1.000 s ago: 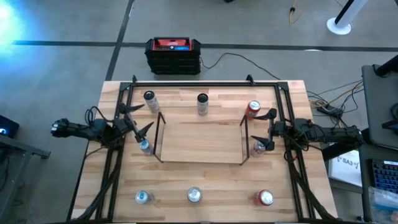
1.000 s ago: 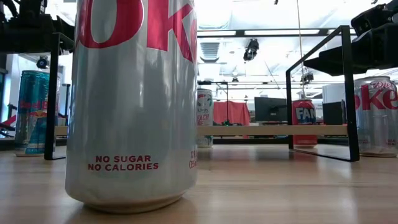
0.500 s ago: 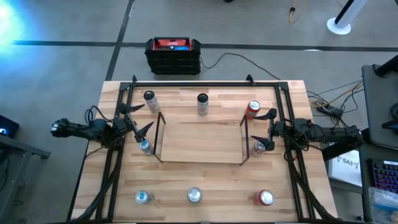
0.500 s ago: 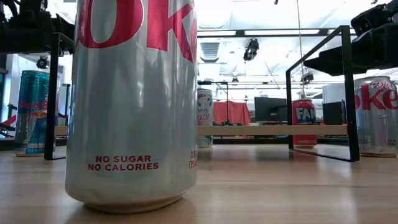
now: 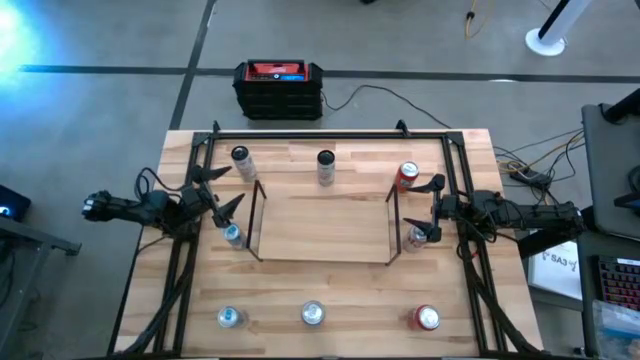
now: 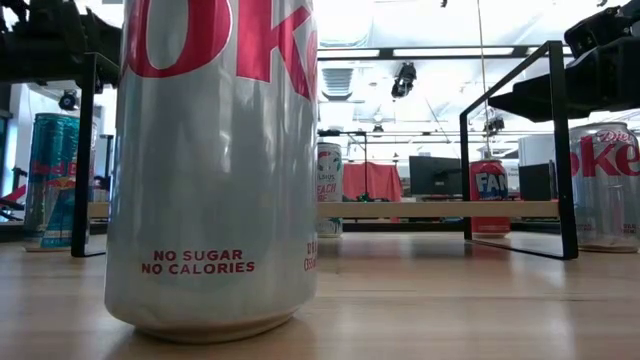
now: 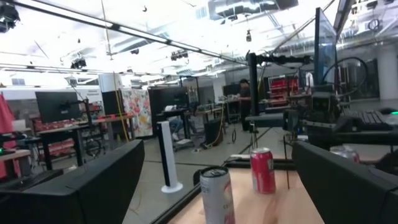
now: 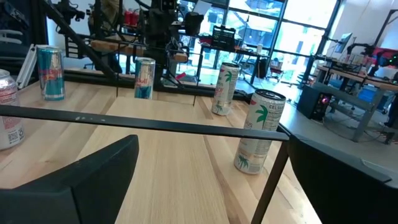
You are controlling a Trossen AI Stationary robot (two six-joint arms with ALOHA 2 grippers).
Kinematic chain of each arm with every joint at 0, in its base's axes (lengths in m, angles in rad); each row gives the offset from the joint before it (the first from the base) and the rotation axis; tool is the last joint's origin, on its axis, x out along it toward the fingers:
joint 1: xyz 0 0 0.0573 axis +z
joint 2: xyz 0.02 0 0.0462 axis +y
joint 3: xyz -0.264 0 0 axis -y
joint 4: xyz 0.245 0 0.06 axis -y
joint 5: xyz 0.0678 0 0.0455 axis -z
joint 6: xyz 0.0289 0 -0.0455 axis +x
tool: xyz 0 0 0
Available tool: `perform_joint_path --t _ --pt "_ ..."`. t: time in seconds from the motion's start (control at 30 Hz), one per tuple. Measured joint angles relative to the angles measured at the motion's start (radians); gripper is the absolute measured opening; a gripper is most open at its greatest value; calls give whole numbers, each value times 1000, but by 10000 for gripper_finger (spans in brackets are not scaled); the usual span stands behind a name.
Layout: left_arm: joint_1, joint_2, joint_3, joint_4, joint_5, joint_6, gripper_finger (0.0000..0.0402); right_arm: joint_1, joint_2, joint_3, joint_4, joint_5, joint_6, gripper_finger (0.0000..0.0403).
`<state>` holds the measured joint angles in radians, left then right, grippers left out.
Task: Place canned beverage on shelf
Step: Put the left white-pink soda can on the shelf
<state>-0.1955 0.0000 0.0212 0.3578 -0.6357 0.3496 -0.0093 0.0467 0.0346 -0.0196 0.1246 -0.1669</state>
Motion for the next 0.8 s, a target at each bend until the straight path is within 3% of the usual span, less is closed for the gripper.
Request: perform_joint_path --t 0.23,0.57,0.8 --pt "2 0 0 81 -16 29 392 0 0 0 1 0 1 398" --pt "2 20 0 118 -324 -233 392 0 0 0 1 0 0 398" --pt "1 73 79 72 -371 -305 392 0 0 0 2 0 1 398"
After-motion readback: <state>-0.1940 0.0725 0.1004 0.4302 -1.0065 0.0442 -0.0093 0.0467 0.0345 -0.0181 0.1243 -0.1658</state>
